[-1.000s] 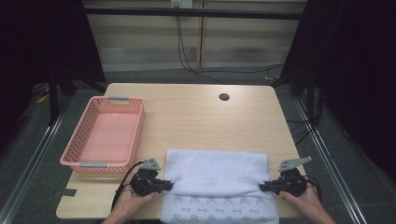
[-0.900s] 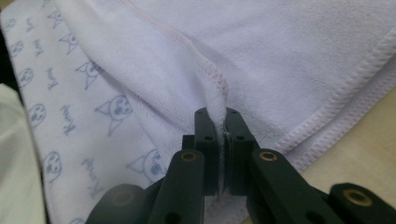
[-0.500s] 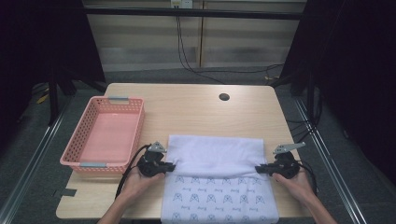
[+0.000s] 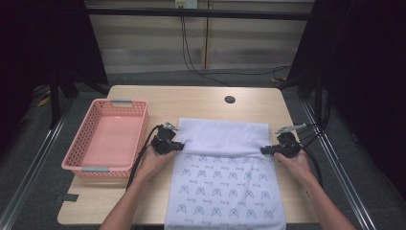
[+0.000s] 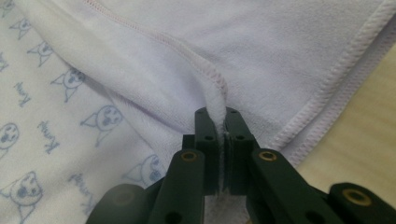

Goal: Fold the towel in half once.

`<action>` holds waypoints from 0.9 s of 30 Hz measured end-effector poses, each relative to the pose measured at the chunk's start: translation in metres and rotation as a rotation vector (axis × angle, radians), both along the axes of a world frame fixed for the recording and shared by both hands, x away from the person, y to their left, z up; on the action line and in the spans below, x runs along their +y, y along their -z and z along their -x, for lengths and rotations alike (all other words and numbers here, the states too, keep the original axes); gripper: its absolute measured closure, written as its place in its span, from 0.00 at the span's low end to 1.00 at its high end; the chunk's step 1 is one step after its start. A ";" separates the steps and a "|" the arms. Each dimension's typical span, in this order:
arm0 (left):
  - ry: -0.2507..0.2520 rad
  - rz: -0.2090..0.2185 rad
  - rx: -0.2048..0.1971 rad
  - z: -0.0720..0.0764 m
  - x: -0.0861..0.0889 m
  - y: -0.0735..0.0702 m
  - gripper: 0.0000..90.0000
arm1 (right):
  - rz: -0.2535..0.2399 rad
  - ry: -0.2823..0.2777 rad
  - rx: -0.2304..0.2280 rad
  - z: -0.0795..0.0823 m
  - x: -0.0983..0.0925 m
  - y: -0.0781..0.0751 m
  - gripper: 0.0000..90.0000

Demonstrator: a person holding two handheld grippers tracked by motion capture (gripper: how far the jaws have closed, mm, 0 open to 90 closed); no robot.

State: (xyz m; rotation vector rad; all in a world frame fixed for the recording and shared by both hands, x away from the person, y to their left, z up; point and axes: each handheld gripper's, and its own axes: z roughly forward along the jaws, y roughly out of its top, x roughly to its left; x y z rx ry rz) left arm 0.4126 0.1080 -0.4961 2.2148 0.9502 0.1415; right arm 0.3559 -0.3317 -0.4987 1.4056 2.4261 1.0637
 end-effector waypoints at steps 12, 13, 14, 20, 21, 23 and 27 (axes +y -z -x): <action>-0.102 -0.010 -0.008 -0.059 -0.004 0.002 0.96 | 0.009 0.113 -0.051 -0.061 0.008 0.005 0.96; -0.113 -0.019 -0.015 -0.062 -0.006 0.002 0.96 | 0.006 0.125 -0.050 -0.063 0.008 0.005 0.96; -0.123 -0.030 -0.026 -0.064 -0.007 0.001 0.96 | 0.006 0.138 -0.053 -0.067 0.009 0.005 0.96; -0.156 -0.033 -0.077 -0.069 -0.012 0.005 0.97 | 0.045 0.191 -0.077 -0.080 0.015 0.005 0.96; -0.162 -0.021 -0.077 -0.070 -0.012 0.006 0.97 | 0.049 0.203 -0.070 -0.081 0.015 0.005 0.96; -0.172 0.009 -0.056 -0.071 -0.009 0.006 0.97 | 0.043 0.205 -0.077 -0.082 0.015 0.005 0.96; -0.155 0.039 -0.015 -0.070 -0.005 0.004 0.97 | 0.013 0.174 -0.081 -0.079 0.010 0.002 0.96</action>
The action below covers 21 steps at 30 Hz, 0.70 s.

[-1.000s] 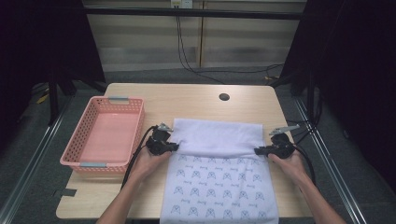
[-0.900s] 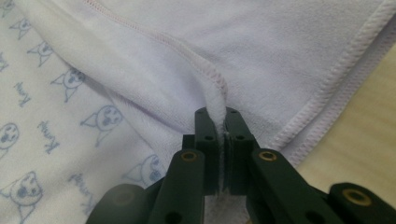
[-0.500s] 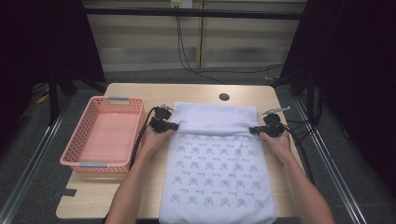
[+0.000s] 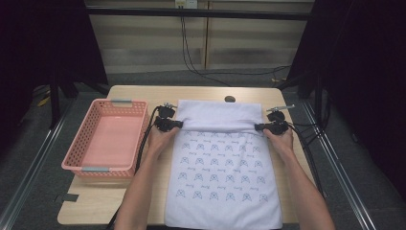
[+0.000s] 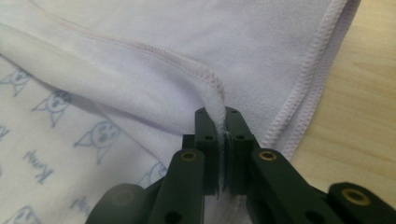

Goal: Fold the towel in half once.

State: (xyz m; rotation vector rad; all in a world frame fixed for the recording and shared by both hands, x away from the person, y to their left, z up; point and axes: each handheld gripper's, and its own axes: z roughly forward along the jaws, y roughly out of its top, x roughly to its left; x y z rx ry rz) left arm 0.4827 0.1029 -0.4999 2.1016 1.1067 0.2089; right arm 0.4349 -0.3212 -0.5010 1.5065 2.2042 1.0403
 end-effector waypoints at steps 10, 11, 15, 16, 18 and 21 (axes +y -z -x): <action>0.066 0.102 -0.106 0.023 0.004 -0.056 0.97 | -0.116 -0.027 -0.127 0.014 -0.023 -0.056 0.96; 0.072 0.122 -0.119 0.027 0.006 -0.065 0.97 | -0.125 -0.029 -0.141 0.017 -0.024 -0.062 0.96; 0.120 0.131 -0.150 0.040 0.018 -0.091 0.97 | -0.161 -0.065 -0.165 0.031 -0.025 -0.085 0.96; 0.120 0.130 -0.155 0.044 0.022 -0.093 0.97 | -0.154 -0.078 -0.174 0.035 -0.025 -0.090 0.96; 0.130 0.161 -0.155 0.050 0.028 -0.097 0.97 | -0.165 -0.095 -0.178 0.043 -0.024 -0.095 0.96; 0.150 0.177 -0.164 0.063 0.033 -0.102 0.97 | -0.154 -0.127 -0.198 0.059 -0.021 -0.104 0.96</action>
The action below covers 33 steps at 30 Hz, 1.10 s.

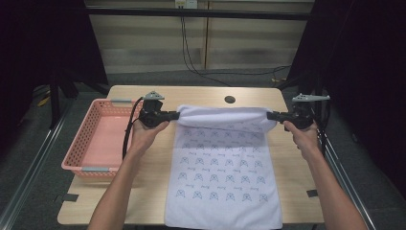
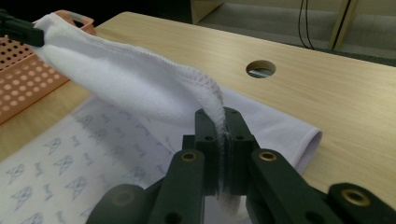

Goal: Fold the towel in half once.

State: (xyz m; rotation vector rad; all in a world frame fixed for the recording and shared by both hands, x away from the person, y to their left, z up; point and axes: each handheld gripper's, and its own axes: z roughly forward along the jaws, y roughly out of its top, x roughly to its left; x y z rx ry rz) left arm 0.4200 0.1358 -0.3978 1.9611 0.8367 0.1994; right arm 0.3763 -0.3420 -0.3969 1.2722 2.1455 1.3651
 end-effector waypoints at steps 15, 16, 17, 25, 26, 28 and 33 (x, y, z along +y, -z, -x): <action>0.058 0.099 -0.140 0.057 0.013 -0.068 0.97 | -0.048 -0.027 -0.128 0.060 -0.007 -0.059 0.96; 0.061 0.095 -0.147 0.063 0.014 -0.068 0.97 | -0.050 -0.035 -0.134 0.065 -0.007 -0.060 0.96; 0.071 0.108 -0.138 0.069 0.016 -0.068 0.97 | -0.062 -0.040 -0.145 0.072 -0.006 -0.061 0.96; 0.102 0.042 -0.098 0.119 0.024 -0.011 0.96 | -0.028 -0.115 -0.142 0.125 0.004 -0.030 0.96; 0.119 0.051 -0.068 0.124 0.025 -0.001 0.96 | -0.018 -0.127 -0.116 0.131 0.005 -0.021 0.96; 0.121 0.031 -0.038 0.133 0.027 0.016 0.96 | -0.009 -0.141 -0.073 0.142 0.008 -0.003 0.96; 0.171 -0.010 0.059 0.157 0.028 0.054 0.96 | 0.005 -0.163 0.037 0.163 0.010 0.039 0.95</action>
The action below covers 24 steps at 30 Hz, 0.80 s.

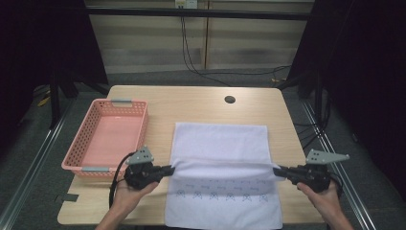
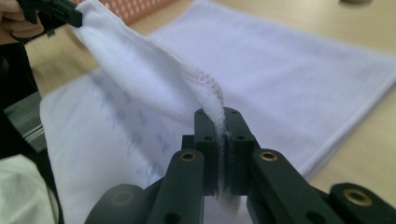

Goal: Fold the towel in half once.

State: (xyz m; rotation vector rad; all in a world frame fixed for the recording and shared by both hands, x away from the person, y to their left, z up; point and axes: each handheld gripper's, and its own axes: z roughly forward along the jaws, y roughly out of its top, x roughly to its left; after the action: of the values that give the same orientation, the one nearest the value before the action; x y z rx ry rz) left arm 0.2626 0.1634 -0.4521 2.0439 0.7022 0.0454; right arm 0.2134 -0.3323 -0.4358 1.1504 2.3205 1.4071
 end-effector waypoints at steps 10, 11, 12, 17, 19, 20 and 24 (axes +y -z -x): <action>0.092 -0.158 0.075 0.022 -0.005 0.032 0.90 | 0.089 -0.083 0.136 0.037 0.010 0.032 0.83; 0.111 -0.152 0.081 0.023 -0.005 0.032 0.89 | 0.090 -0.094 0.137 0.038 0.011 0.033 0.83; 0.129 -0.140 0.091 0.023 -0.005 0.032 0.88 | 0.097 -0.108 0.142 0.039 0.012 0.033 0.83; 0.150 -0.128 0.070 0.033 0.001 0.026 0.86 | 0.107 -0.137 0.156 0.046 0.017 0.033 0.75; 0.130 -0.097 0.062 0.037 0.006 0.020 0.84 | 0.107 -0.140 0.150 0.050 0.017 0.031 0.71; 0.136 -0.063 0.062 0.039 0.010 0.017 0.83 | 0.092 -0.142 0.148 0.052 0.016 0.029 0.69; 0.114 0.036 0.055 0.036 0.025 0.010 0.77 | 0.068 -0.103 0.122 0.063 0.011 0.020 0.60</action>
State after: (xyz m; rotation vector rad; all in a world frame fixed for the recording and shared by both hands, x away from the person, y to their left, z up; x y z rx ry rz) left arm 0.2261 0.1881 -0.4616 2.0530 0.6153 -0.0894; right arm 0.1507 -0.3216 -0.4559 1.1431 2.5247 1.3132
